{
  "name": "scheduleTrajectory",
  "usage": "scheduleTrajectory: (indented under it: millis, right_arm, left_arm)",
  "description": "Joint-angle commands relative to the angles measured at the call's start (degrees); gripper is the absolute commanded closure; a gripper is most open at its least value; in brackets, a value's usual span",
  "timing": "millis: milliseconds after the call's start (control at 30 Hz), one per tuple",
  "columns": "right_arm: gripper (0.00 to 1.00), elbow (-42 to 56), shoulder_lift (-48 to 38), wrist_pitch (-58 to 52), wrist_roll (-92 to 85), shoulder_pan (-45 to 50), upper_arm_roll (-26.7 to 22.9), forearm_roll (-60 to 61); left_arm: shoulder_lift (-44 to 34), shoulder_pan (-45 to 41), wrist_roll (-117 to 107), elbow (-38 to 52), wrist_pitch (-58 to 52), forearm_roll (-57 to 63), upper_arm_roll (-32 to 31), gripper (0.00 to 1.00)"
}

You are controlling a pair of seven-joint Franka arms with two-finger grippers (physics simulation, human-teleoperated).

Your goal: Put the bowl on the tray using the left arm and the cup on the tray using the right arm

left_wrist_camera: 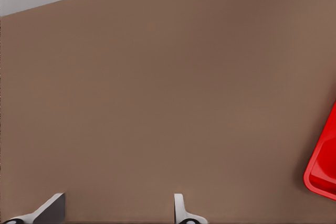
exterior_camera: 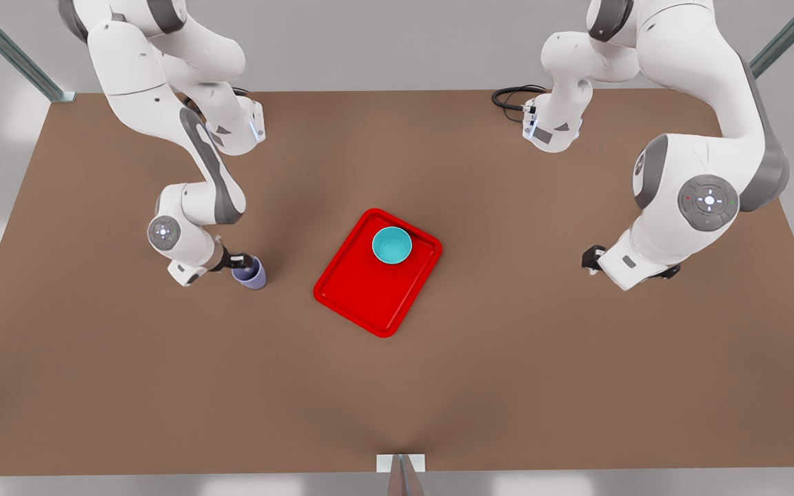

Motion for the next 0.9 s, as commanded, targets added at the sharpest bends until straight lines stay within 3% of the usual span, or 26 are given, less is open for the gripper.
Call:
scheduleTrajectory:
  millis: [0,33,67,167,600,633,700,867]
  right_arm:
    - [0.50,-0.02,0.01,0.01,0.00,0.00,0.00,0.00]
    - [0.57,-0.10,0.01,-0.08,0.08,0.00,0.00,0.09]
    - [0.72,-0.10,0.01,0.01,0.17,0.00,0.00,0.09]
    - [0.79,-0.10,0.01,-0.25,0.70,0.00,0.18,0.09]
    - [0.79,2.62,-1.66,-3.77,2.46,1.06,2.20,0.00]
    - [0.79,4.72,-2.10,-6.05,2.98,1.06,4.13,0.00]
    - [0.79,8.50,-2.10,-6.05,5.44,3.51,7.29,0.00]
    - [0.79,15.97,0.79,-5.97,22.67,14.50,9.58,0.00]
  left_arm:
    - [-0.01,-0.02,0.10,0.00,-0.22,0.33,0.09,0.00]
    - [-0.10,-0.02,0.18,0.00,-0.75,0.33,0.18,0.00]
    - [-0.18,-0.02,0.18,0.09,-0.75,0.25,0.18,0.00]
    - [-0.36,-0.02,0.01,0.00,-2.42,0.25,0.27,0.00]
    - [-1.06,-0.11,0.18,0.09,-3.03,0.16,0.35,0.00]
    - [-1.41,-0.11,0.27,0.09,-4.08,0.16,0.35,0.00]
    - [-1.59,-0.11,0.27,0.09,-4.09,0.25,0.35,0.00]
    - [-1.41,-0.02,0.18,0.00,-4.17,0.42,0.62,0.00]
